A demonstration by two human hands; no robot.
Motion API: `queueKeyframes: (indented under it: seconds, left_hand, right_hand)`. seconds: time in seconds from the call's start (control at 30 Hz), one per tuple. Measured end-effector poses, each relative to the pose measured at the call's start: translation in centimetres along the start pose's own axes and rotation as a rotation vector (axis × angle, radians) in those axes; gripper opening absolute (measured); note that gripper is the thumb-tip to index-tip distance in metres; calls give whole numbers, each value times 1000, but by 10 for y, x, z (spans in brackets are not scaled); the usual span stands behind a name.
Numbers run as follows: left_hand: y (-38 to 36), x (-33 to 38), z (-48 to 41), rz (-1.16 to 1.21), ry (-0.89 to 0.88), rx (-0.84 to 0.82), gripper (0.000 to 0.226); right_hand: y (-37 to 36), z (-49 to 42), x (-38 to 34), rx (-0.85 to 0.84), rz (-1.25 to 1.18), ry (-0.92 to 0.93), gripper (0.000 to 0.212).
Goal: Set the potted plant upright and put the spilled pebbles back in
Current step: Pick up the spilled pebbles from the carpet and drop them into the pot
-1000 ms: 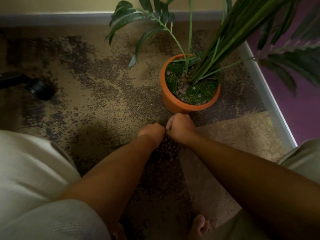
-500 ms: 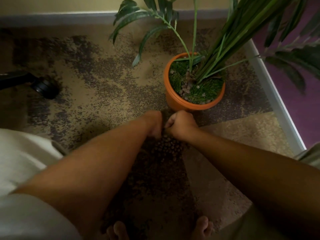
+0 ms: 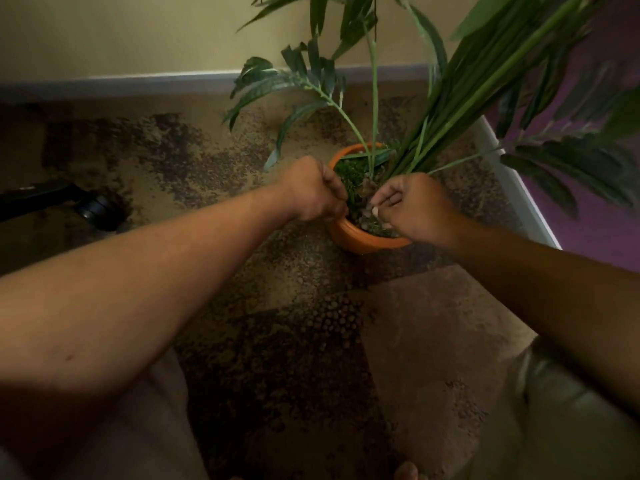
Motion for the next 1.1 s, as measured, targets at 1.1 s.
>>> queueKeyframes:
  seconds: [1.1]
  left_hand:
    - [-68,-43,30,-470,-349,110,39]
  right_hand:
    - [-88,26,90,-478,331,-385,45]
Point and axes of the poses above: each hand's wrist, its own z-axis away from the middle knuckle, its own y-axis out of the back of the hand, x = y × z, the point moved 5 cm from there along -z, towards the middle knuckle, and after that the axes turned 12 degrees about x, right-handed, at the moved point
